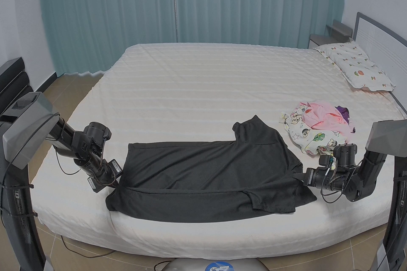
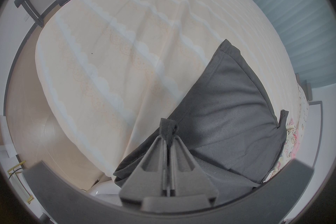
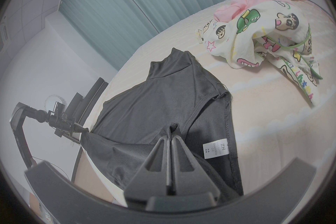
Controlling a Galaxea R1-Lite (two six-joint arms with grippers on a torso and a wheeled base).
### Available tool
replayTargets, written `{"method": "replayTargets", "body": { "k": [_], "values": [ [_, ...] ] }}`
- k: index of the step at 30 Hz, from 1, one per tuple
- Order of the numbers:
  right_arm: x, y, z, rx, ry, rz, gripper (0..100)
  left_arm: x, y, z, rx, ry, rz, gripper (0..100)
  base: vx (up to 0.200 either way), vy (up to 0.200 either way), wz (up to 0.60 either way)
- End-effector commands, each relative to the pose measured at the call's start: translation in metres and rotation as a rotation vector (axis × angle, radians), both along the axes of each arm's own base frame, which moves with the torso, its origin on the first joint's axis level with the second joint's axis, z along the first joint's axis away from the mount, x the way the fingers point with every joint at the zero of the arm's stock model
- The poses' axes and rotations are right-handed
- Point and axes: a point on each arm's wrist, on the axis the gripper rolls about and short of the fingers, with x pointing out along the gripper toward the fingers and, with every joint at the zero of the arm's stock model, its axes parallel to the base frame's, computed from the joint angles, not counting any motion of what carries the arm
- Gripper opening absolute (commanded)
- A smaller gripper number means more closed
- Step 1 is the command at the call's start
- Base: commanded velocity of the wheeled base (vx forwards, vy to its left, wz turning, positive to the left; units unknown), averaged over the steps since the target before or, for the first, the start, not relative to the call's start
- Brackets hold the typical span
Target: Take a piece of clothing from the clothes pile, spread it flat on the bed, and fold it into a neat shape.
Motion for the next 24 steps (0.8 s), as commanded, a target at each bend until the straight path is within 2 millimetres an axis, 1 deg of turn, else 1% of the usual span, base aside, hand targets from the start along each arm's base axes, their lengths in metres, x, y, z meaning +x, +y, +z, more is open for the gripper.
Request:
{"method": "replayTargets", "body": {
  "k": [1,2,7,8,9,10,11,14,17,21,23,24],
  "values": [
    [0.003,0.001,-0.007,0.008,0.004,-0.003,0,0.003,-0.001,-0.007,-0.001,0.012,0.0,100,0.0,0.0,0.0],
    [0.003,0.001,-0.008,0.01,0.001,-0.005,100,0.003,-0.001,-0.008,-0.001,0.013,0.0,100,0.0,0.0,0.0],
    [0.003,0.003,-0.006,0.029,-0.009,-0.031,100,0.004,0.0,-0.005,-0.004,0.003,0.01,100,0.0,0.0,0.0],
    [0.004,0.002,-0.002,0.04,-0.023,-0.071,100,0.002,0.0,-0.006,-0.006,0.012,0.006,100,0.0,0.0,0.0],
    [0.004,0.002,-0.002,0.04,-0.023,-0.071,100,0.002,0.0,-0.006,-0.006,0.012,0.006,100,0.0,0.0,0.0],
    [0.003,0.0,0.006,0.058,-0.042,-0.116,100,-0.001,0.001,-0.002,-0.018,0.008,0.007,100,0.0,0.0,0.0],
    [0.001,0.0,0.009,0.066,-0.048,-0.127,100,-0.002,0.003,0.001,-0.021,0.001,0.009,100,0.0,0.0,0.0],
    [-0.011,0.0,0.024,0.079,-0.052,-0.168,100,-0.009,0.008,0.013,-0.042,-0.02,0.017,100,0.0,0.0,0.0],
    [-0.031,-0.001,0.032,0.097,-0.01,-0.234,100,-0.024,0.015,0.023,-0.085,-0.025,0.022,100,0.0,0.0,0.0],
    [-0.046,-0.004,0.033,0.163,0.029,-0.309,100,-0.043,0.017,0.027,-0.169,-0.025,0.017,100,0.0,0.0,0.0],
    [-0.052,-0.004,0.031,0.165,0.036,-0.326,100,-0.045,0.018,0.026,-0.175,-0.034,0.03,100,0.0,0.0,0.0],
    [-0.059,-0.003,0.028,0.159,0.042,-0.33,100,-0.045,0.022,0.028,-0.185,-0.056,0.044,100,0.0,0.0,0.0]
  ]
}}
